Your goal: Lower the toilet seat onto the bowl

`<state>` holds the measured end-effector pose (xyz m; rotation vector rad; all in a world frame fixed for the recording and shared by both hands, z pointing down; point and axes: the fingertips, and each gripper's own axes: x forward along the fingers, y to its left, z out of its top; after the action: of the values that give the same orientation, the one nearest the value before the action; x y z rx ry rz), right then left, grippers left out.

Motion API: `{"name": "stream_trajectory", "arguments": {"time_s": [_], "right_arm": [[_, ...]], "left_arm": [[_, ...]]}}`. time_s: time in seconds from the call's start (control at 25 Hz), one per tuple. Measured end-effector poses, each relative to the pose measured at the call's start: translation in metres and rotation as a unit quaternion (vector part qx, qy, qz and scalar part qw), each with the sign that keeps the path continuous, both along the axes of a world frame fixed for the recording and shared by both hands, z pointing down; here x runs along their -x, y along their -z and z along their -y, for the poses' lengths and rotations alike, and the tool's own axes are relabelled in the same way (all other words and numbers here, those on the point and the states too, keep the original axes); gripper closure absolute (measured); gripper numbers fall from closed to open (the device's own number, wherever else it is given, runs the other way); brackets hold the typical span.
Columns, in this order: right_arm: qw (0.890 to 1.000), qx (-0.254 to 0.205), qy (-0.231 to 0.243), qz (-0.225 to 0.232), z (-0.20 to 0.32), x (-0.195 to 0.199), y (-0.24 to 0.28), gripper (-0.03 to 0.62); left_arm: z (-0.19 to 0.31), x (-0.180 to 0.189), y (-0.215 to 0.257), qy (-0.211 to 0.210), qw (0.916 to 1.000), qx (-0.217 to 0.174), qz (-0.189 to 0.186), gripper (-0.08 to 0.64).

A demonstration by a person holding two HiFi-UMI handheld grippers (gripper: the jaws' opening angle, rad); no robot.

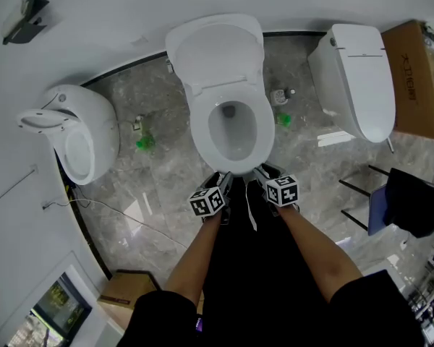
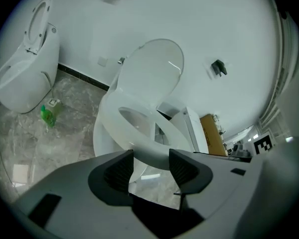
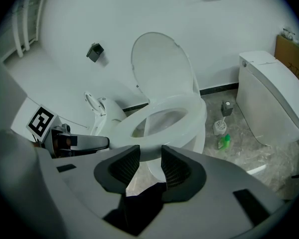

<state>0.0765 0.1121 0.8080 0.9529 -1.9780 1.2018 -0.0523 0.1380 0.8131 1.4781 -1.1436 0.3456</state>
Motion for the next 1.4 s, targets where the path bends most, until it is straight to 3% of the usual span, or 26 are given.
{"name": "stream_trajectory", "arguments": {"time_s": [0.52,1.4], "right_arm": [[0.999,0.018,0.033,-0.017,-0.018,-0.003,-0.030,0.443],[0.995,0.048,0.070,-0.043,-0.051,-0.011,-0.102,0.442]], "left_arm": [[-0.017,-0.005,-0.030,-0.049,0.9983,0.030,0.016,0.325],[-0.048,-0.011,-0.101,-0.080,0.9955,0.050,0.011,0.351]]}}
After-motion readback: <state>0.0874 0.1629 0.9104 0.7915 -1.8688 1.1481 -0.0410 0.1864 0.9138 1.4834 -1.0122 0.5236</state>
